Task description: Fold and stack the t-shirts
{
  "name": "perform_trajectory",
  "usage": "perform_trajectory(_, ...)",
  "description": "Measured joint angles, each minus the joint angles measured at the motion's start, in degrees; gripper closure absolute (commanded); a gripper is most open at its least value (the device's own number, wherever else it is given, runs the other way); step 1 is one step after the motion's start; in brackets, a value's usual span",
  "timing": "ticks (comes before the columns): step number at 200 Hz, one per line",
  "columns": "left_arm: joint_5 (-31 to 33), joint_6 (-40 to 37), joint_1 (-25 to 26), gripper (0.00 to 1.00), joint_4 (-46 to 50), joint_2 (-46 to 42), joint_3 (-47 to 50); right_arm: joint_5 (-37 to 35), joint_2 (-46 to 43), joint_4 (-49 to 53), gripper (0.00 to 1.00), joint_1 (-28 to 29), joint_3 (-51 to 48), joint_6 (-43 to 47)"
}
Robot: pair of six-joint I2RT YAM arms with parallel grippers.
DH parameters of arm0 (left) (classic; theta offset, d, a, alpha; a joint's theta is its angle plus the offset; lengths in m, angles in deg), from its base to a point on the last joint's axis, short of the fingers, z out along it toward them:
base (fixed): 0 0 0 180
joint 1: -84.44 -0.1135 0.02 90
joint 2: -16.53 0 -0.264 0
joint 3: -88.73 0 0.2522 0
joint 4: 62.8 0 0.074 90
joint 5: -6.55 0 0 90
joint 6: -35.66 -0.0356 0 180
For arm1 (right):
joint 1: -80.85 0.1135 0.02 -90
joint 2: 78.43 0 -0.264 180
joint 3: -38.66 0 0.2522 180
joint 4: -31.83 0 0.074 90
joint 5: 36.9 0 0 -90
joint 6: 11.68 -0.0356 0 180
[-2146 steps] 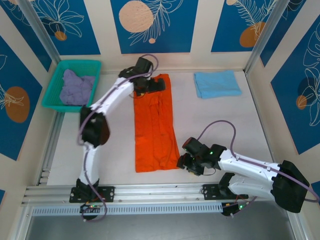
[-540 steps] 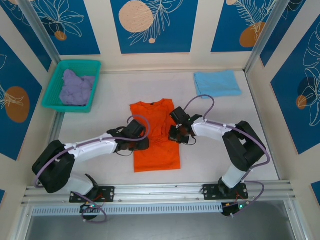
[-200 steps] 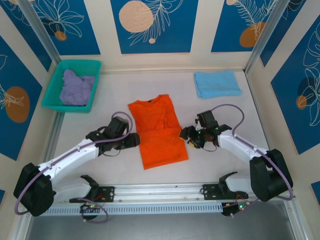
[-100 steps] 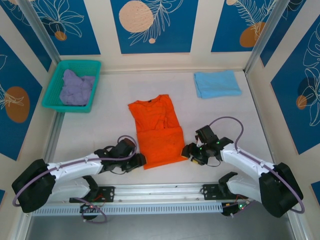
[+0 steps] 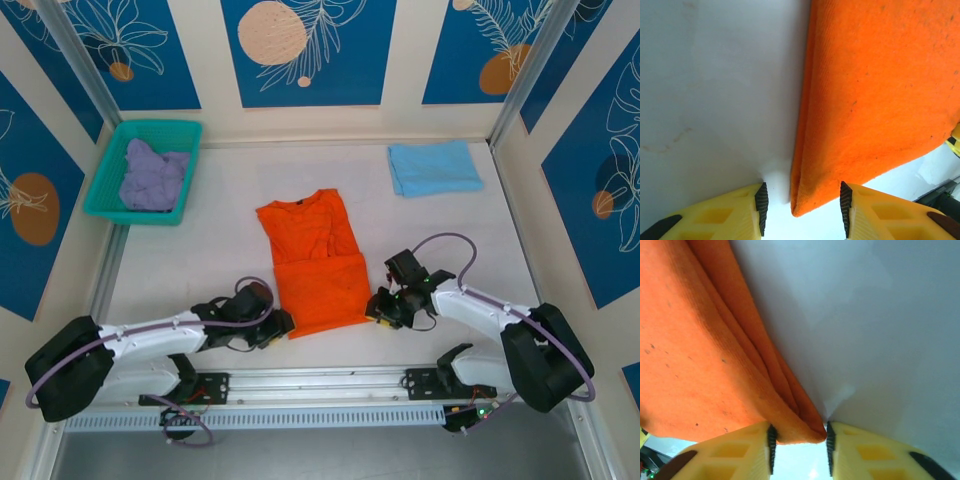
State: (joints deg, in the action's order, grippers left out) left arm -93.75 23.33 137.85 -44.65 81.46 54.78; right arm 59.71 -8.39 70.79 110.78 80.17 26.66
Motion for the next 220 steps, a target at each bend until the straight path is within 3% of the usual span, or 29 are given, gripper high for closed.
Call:
perform_trajectory(41,1.57,0.24,3.15,0.61,3.34,0.57,-1.75,0.04,0.31,-2.38,0.91,0.11,0.09,0.26)
perform_trajectory(145,7.82,0.44,7.82,0.7,7.98,7.54,-7.48,0.02,0.31,-3.15,0.97,1.25,0.09,0.31)
perform_trajectory(200,9.16,-0.22,8.13,1.0,12.37,11.02,-10.78,0.02,0.31,-3.1,1.0,1.92,0.09,0.33)
perform_trajectory(220,10.14,-1.53,8.39,1.0,13.7,11.93,-12.55,-0.17,0.31,-2.69,1.0,2.29,0.26,0.35)
